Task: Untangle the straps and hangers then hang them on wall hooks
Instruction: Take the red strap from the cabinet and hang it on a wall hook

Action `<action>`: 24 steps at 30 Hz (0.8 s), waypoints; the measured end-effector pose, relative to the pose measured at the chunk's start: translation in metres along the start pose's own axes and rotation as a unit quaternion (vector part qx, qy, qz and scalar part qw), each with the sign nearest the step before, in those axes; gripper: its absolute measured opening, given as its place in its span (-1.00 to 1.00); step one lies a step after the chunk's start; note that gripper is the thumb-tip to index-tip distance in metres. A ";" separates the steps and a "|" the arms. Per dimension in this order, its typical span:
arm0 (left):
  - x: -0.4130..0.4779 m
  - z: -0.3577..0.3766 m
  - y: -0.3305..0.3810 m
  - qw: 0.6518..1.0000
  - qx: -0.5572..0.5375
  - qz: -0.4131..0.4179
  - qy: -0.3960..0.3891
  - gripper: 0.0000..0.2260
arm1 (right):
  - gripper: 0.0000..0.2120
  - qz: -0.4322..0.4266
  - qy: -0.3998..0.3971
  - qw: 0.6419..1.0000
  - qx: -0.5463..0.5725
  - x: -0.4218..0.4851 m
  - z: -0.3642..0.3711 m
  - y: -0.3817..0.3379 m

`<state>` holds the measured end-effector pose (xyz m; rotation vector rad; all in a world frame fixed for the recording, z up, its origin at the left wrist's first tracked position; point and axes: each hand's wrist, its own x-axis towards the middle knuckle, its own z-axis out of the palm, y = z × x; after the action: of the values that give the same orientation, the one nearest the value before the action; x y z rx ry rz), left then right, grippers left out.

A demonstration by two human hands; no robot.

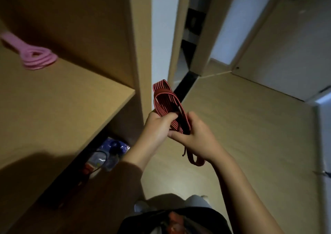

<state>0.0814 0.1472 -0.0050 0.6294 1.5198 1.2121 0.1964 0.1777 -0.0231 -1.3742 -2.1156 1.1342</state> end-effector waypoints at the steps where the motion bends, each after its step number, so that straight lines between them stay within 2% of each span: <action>1: 0.000 0.013 -0.001 1.000 0.025 0.004 -0.015 -0.86 | -0.65 0.010 0.003 1.000 0.022 -0.006 -0.011 0.008; 6: 0.000 0.079 -0.007 0.993 0.097 0.005 -0.063 -0.89 | -0.76 0.021 0.019 0.994 0.102 -0.036 -0.069 0.046; 9: -0.003 0.127 -0.012 0.988 0.120 0.004 -0.093 -0.89 | -0.82 0.026 0.048 0.993 0.101 -0.057 -0.111 0.075; 12: -0.005 0.177 -0.021 0.983 0.132 0.006 -0.126 -0.90 | -0.81 0.037 0.093 0.990 0.098 -0.078 -0.150 0.111; 16: -0.003 0.238 -0.035 0.980 0.157 0.013 -0.123 -0.96 | -0.86 0.059 0.131 0.984 0.103 -0.097 -0.200 0.154; 19: -0.002 0.284 -0.045 0.972 0.196 0.050 -0.120 -0.84 | -0.95 0.060 0.143 0.985 0.070 -0.104 -0.236 0.181; 24: 0.003 0.345 -0.052 0.952 0.252 0.139 -0.100 -0.51 | -0.90 0.059 0.152 0.983 -0.086 -0.104 -0.285 0.211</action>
<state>0.4105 0.2580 -0.0341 1.3020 1.6087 0.9213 0.5588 0.2481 -0.0043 -1.6529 -1.9670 0.7375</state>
